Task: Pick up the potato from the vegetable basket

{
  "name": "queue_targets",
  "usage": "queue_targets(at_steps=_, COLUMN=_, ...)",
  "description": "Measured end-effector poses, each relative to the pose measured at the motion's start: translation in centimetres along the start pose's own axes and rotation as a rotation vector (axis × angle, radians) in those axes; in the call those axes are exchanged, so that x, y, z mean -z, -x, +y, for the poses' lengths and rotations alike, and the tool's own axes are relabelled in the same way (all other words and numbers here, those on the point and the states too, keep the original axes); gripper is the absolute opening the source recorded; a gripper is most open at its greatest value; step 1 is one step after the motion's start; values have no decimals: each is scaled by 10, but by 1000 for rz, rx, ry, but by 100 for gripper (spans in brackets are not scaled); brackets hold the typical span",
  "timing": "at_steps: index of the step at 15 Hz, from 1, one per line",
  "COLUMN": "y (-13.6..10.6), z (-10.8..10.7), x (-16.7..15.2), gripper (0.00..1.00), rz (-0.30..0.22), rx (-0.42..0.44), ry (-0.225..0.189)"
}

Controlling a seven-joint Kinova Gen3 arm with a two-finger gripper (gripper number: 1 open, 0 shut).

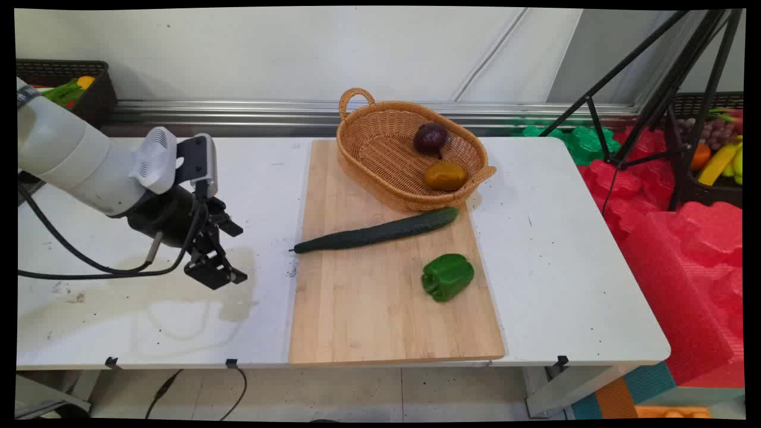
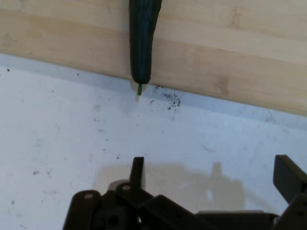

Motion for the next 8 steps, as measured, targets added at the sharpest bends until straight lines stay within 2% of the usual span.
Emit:
queue_targets(at_steps=4, y=-13, z=-4, x=9, gripper=100, rz=48, rx=-1, ry=-19)
queue_targets(at_steps=8, y=-50, z=-10, x=15, gripper=100, rz=118, rx=-5, ry=-42)
